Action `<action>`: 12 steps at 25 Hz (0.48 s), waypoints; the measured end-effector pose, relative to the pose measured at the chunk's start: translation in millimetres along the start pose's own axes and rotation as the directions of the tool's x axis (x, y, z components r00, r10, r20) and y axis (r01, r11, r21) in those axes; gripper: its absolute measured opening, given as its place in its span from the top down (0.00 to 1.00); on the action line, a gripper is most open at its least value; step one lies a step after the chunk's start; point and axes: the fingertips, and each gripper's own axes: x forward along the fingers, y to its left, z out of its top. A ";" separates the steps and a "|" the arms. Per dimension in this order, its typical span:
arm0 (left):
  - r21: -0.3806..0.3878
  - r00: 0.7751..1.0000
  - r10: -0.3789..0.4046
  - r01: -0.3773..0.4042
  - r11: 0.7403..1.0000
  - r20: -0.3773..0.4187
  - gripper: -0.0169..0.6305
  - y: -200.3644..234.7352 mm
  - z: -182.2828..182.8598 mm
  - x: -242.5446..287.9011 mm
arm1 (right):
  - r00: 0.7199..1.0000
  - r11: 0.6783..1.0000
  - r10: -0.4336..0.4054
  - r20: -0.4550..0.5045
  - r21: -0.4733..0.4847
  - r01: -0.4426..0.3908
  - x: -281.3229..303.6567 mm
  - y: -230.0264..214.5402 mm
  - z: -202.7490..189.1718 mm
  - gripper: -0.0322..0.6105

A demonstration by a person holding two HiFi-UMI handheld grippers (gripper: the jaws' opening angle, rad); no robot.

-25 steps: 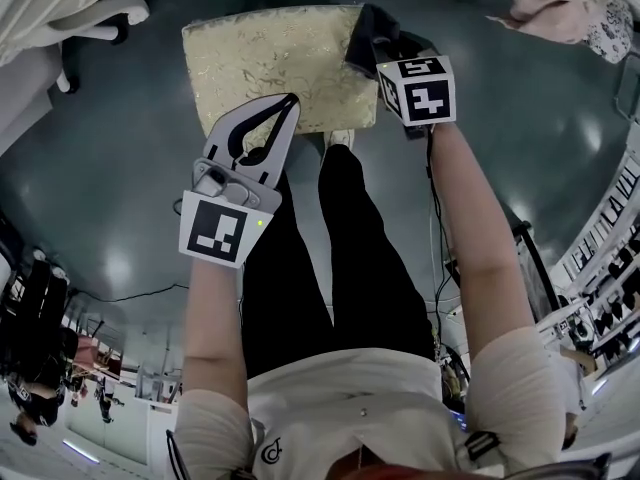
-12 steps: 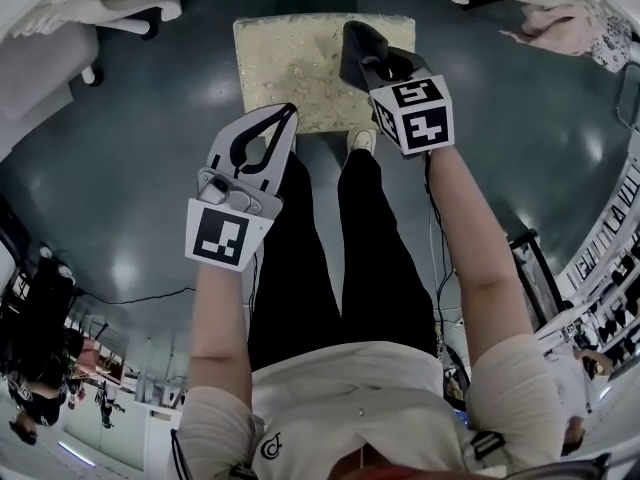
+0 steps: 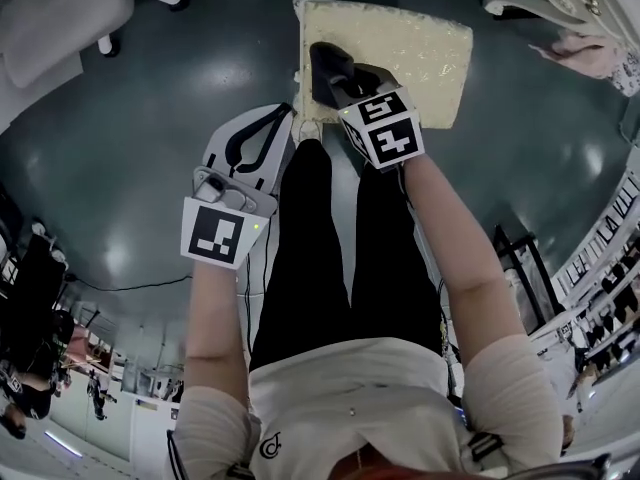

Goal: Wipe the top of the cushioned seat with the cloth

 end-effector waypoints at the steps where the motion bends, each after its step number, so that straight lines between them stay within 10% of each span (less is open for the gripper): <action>1: -0.006 1.000 0.004 -0.004 1.000 0.001 0.95 5.4 -1.9 -5.5 | 1.000 1.000 0.005 -0.005 -0.004 -0.005 6.1 7.3 1.7 0.83; 12: -0.028 0.999 0.041 -0.041 0.999 -0.005 0.95 31.5 -20.6 -21.5 | 1.000 1.000 -0.017 -0.026 0.019 0.018 41.5 11.4 6.9 0.83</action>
